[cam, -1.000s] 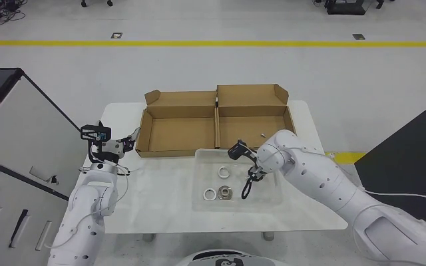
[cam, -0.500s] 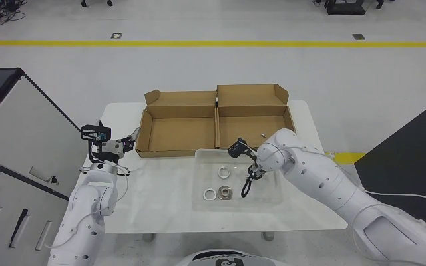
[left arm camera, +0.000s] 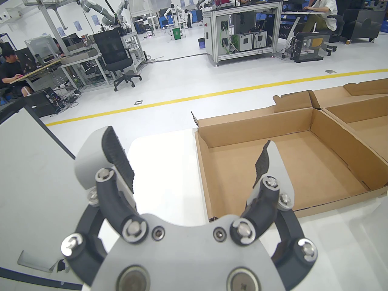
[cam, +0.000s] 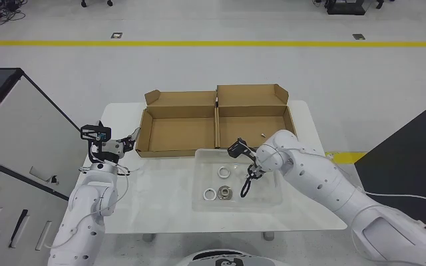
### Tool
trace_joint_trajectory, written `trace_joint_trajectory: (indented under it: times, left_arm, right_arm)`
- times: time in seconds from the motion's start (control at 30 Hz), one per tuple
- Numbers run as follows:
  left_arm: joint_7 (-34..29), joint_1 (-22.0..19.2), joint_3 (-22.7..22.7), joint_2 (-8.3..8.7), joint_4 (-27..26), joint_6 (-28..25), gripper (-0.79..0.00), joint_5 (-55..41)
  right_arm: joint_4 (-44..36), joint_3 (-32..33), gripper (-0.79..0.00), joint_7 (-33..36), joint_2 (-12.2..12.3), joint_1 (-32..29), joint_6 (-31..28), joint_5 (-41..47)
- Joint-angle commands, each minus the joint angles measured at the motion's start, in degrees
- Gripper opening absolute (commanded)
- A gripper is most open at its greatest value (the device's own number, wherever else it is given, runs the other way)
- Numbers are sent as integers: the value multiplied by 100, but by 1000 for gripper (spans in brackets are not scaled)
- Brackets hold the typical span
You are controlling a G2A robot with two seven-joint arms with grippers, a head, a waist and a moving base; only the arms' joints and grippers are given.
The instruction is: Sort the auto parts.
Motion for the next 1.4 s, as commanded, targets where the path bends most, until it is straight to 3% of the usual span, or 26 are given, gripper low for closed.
trace_joint_trajectory:
  times: [0.0,1.2,1.27,1.3,1.37]
  left_arm:
    - [0,0,0,0,0,0,0,0]
    - [0,0,0,0,0,0,0,0]
    - [0,0,0,0,0,0,0,0]
    - [0,0,0,0,0,0,0,0]
    - [0,0,0,0,0,0,0,0]
  right_arm:
    - [30,-5,-560,-3,-11,5,-10,7]
    - [240,83,-606,-26,-142,-5,-98,19]
    - [258,83,-643,-36,-154,-1,-90,29]
    - [267,85,-779,-41,-160,0,-85,46]
    - [282,83,-785,-37,-170,8,-97,49]
